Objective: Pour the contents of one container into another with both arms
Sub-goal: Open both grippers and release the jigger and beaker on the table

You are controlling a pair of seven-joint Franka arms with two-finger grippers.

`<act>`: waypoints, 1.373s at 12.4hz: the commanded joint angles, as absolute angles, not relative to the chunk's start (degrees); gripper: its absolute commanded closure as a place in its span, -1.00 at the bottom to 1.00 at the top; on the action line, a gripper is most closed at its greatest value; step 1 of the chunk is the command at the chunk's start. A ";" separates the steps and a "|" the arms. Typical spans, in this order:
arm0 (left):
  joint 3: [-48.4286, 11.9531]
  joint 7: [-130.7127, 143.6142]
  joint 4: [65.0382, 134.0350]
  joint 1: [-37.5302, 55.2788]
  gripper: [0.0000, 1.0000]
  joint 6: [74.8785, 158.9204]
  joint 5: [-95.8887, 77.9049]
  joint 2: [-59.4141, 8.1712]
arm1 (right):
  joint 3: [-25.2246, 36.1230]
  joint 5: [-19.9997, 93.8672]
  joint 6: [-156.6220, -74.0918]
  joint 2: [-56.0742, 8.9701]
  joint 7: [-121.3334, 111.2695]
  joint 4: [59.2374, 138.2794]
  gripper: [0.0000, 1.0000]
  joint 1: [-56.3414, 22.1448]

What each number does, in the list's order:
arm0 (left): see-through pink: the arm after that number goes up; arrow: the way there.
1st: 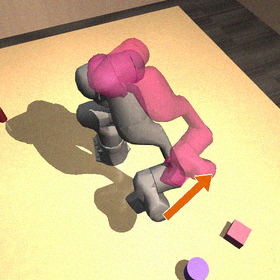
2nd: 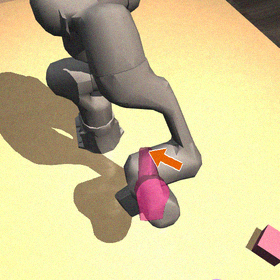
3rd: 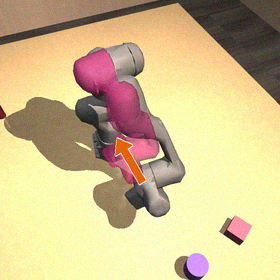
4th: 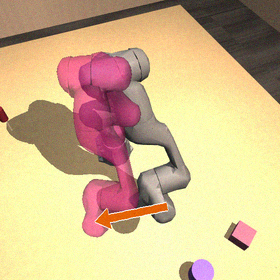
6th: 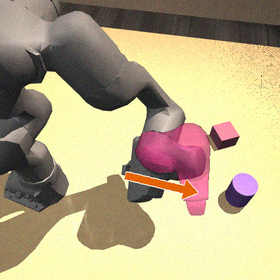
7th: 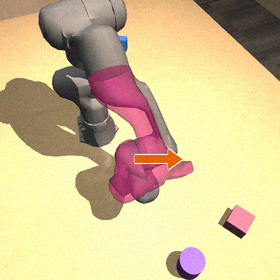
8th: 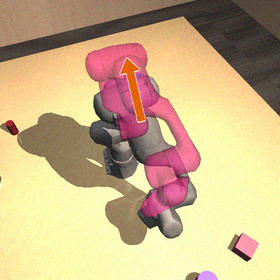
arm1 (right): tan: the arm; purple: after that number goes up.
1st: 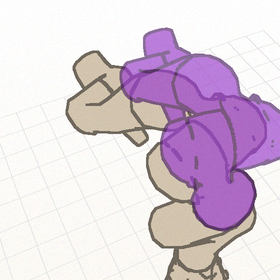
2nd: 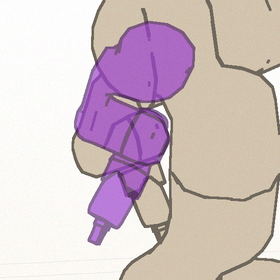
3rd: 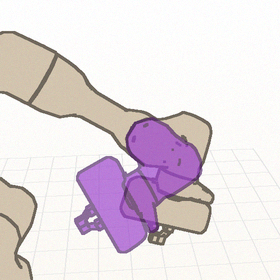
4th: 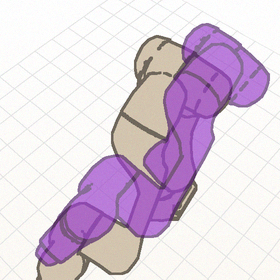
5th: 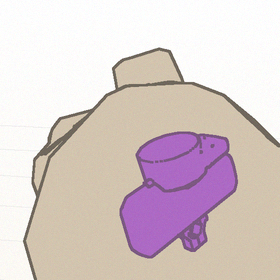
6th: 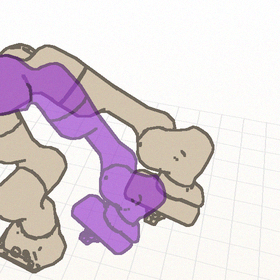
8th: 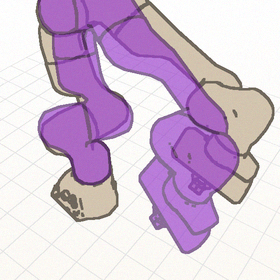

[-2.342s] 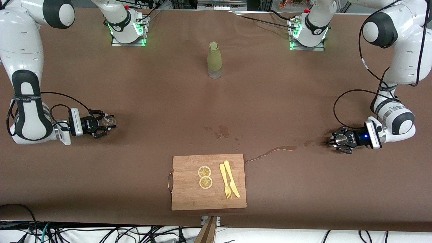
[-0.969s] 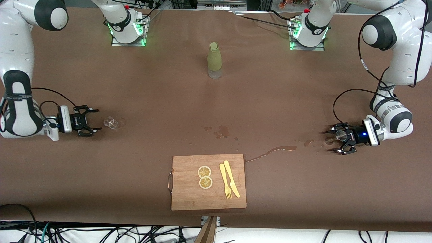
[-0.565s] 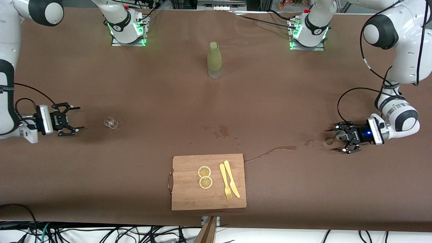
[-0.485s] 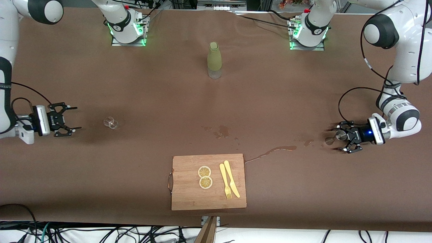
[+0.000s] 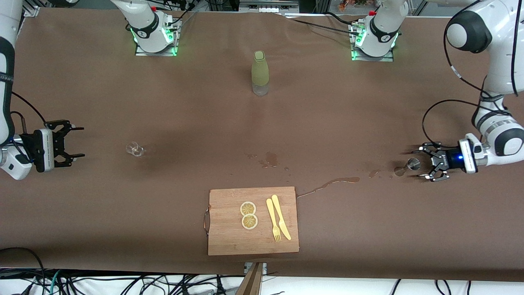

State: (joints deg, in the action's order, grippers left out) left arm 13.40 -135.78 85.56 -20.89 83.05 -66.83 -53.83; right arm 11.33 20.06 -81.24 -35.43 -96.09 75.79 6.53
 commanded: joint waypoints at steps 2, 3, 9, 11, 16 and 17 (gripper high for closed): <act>12.66 -122.74 87.01 -22.93 -1.00 85.76 -57.94 -43.53 | 11.51 15.39 -80.33 -29.63 -83.61 76.73 -1.00 1.52; 11.96 -118.17 87.88 -23.29 -1.00 87.43 -55.83 -40.37 | 11.43 13.29 -80.42 -27.71 -79.41 76.73 -1.00 -0.77; 4.50 -79.35 93.77 -23.38 -1.00 95.53 -39.14 -22.26 | -1.91 2.30 -84.36 -15.40 -40.94 83.38 -1.00 -5.27; 1.16 -63.63 96.05 -22.94 -1.00 97.73 -33.69 -16.73 | -5.70 2.02 -85.43 -11.35 -26.70 87.87 -1.00 -4.58; -9.47 -28.71 100.98 -22.24 -1.00 102.21 -21.11 -5.29 | -6.77 0.79 -90.27 -4.14 -1.07 93.78 -1.00 -1.42; -10.10 -24.30 101.77 -22.24 -1.00 102.22 -20.66 -3.79 | -4.68 0.62 -90.79 -3.09 0.69 93.61 -1.00 -0.36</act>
